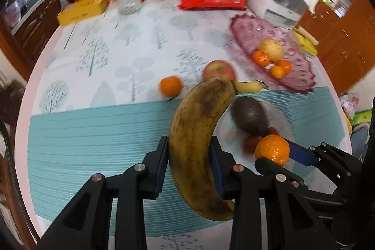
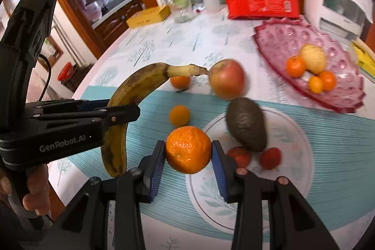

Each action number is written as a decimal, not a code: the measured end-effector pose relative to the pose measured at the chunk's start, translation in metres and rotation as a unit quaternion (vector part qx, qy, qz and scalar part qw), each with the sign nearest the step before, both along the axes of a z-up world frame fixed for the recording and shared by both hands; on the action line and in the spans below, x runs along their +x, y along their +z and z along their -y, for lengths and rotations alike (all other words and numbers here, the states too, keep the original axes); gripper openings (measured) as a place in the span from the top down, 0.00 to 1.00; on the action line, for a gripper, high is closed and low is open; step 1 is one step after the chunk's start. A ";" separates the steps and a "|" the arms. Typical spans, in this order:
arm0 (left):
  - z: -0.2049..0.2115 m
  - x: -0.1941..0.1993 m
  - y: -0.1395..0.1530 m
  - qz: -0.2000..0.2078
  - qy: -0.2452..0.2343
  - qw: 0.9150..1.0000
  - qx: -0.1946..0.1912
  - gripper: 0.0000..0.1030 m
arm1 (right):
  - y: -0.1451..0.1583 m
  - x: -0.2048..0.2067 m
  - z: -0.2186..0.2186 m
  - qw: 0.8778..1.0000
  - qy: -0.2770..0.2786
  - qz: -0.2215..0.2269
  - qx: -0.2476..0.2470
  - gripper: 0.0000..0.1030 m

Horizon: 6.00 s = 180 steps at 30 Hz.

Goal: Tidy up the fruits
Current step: 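Carry the banana in the left gripper and tangerine in the right gripper toward the pink bowl, then open the left gripper to drop the banana while the right gripper releases the tangerine into the bowl, then withdraw both open grippers toward the white plate, then grasp the avocado with the right gripper while the left gripper grasps the red apple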

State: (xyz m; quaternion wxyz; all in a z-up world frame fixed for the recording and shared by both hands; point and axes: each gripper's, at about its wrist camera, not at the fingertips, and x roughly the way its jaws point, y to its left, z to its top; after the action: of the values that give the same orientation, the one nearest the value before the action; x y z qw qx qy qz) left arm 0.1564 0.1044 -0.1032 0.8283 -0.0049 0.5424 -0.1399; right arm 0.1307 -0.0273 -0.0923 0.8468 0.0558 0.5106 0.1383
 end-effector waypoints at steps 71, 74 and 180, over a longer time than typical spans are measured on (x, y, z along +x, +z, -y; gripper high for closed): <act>0.231 0.202 -0.071 0.016 -0.066 0.993 0.092 0.43 | -0.066 0.170 0.240 0.976 -0.194 -0.050 -0.082 0.60; 0.232 0.198 -0.062 0.035 -0.067 0.993 0.095 0.25 | -0.064 0.168 0.239 0.976 -0.196 -0.049 -0.081 0.60; 0.081 0.126 -0.060 -0.005 -0.090 0.996 0.027 0.01 | -0.071 0.070 0.037 0.998 0.008 -0.052 -0.035 0.44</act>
State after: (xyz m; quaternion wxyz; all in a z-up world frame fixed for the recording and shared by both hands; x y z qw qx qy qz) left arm 0.2827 0.0232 -0.1628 0.8093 0.0654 0.5485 -0.1998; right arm 0.2003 -0.0643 -0.1636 0.8193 0.0296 0.5591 0.1239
